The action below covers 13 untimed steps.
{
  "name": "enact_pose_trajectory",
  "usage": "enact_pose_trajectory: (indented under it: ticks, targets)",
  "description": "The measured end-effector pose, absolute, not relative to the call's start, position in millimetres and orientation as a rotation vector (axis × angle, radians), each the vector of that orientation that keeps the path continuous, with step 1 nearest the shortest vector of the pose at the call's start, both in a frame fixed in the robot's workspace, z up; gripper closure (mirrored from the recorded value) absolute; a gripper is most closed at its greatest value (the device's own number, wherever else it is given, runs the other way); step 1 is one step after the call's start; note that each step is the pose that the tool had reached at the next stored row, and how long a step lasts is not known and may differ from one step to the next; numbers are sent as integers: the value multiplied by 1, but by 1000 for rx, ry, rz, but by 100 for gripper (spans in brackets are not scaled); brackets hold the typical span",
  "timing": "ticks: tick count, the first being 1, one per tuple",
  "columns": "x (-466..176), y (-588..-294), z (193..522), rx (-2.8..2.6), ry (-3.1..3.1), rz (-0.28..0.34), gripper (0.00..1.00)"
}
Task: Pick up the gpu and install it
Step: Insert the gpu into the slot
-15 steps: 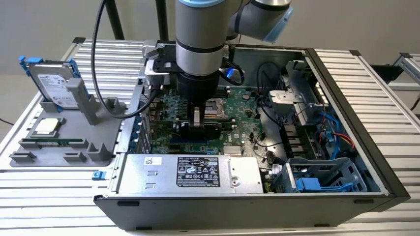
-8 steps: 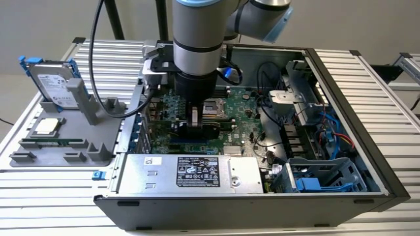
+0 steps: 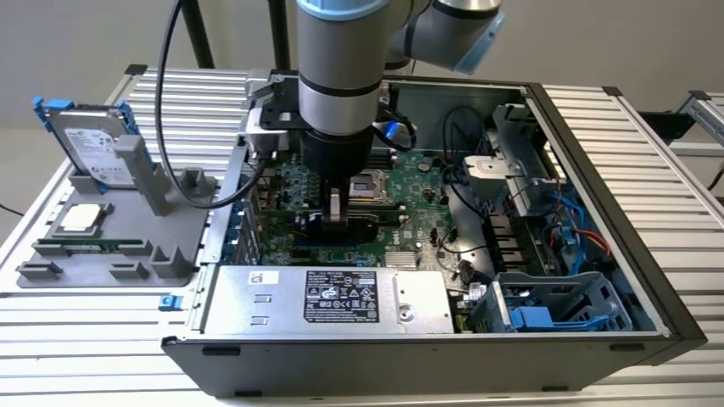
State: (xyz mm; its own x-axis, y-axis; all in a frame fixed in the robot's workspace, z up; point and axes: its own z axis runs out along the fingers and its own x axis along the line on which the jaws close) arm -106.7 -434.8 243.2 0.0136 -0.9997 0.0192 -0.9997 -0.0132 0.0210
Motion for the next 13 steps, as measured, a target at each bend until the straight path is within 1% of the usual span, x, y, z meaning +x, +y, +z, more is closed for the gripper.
enact_pose_trajectory:
  ticks: [13]
  targets:
    - [-110,-435,239,2216,-2187,-2,100]
